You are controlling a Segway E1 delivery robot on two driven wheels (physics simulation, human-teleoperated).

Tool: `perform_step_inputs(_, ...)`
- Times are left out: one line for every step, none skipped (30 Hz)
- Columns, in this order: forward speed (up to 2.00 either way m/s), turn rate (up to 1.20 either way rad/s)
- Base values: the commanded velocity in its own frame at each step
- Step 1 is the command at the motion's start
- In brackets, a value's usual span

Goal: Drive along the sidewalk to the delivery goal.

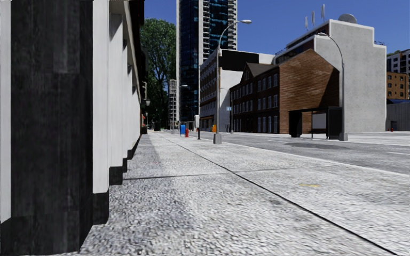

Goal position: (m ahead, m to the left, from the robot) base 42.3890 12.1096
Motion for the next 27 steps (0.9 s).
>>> perform_step_inputs(2.00,0.00)
perform_step_inputs(2.00,0.00)
perform_step_inputs(2.00,0.00)
perform_step_inputs(2.00,0.00)
perform_step_inputs(2.00,0.00)
perform_step_inputs(2.00,0.00)
perform_step_inputs(2.00,0.00)
perform_step_inputs(2.00,0.00)
perform_step_inputs(2.00,0.00)
perform_step_inputs(2.00,0.00)
perform_step_inputs(2.00,0.00)
perform_step_inputs(2.00,0.00)
perform_step_inputs(2.00,0.00)
perform_step_inputs(2.00,0.00)
perform_step_inputs(2.00,0.00)
perform_step_inputs(2.00,0.00)
perform_step_inputs(2.00,0.00)
perform_step_inputs(2.00,0.00)
perform_step_inputs(2.00,0.00)
perform_step_inputs(2.00,0.00)
perform_step_inputs(2.00,0.00)
perform_step_inputs(2.00,0.00)
perform_step_inputs(2.00,0.00)
perform_step_inputs(2.00,0.34)
perform_step_inputs(2.00,0.83)
perform_step_inputs(2.00,1.20)
perform_step_inputs(2.00,1.20)
